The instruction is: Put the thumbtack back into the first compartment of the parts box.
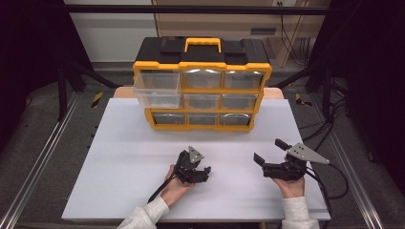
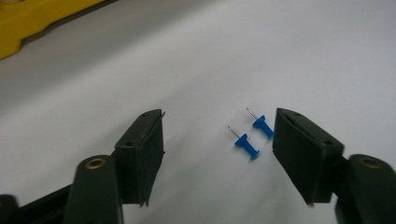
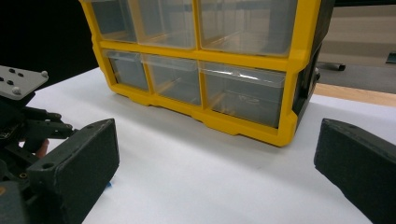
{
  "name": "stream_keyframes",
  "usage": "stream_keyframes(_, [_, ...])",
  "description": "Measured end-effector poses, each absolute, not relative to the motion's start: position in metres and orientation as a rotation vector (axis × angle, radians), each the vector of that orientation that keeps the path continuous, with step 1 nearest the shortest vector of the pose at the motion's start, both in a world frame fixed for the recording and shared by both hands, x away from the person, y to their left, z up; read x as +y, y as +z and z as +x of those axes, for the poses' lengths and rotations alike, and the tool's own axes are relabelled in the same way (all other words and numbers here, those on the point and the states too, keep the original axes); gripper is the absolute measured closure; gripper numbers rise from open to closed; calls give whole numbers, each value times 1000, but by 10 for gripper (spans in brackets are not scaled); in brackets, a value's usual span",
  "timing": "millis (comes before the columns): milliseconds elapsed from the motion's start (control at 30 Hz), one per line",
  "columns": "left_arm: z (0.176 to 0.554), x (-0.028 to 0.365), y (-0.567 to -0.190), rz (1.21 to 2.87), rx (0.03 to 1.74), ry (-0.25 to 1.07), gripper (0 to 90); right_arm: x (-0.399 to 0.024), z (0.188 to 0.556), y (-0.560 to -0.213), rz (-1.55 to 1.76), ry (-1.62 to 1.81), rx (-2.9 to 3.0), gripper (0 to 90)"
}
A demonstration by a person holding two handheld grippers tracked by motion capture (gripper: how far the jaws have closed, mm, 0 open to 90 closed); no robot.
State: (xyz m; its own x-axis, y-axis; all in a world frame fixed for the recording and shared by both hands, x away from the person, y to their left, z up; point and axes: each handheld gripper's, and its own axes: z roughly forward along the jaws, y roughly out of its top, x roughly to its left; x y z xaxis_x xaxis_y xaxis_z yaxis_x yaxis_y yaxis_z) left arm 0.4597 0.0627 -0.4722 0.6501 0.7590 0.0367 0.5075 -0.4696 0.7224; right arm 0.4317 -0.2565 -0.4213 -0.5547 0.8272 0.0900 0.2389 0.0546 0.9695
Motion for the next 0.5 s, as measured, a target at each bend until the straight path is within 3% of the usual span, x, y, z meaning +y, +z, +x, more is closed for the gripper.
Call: stream_keyframes(500, [455, 55, -477, 2196, 978, 467, 589, -256, 431, -421, 1077, 1528, 1833, 5])
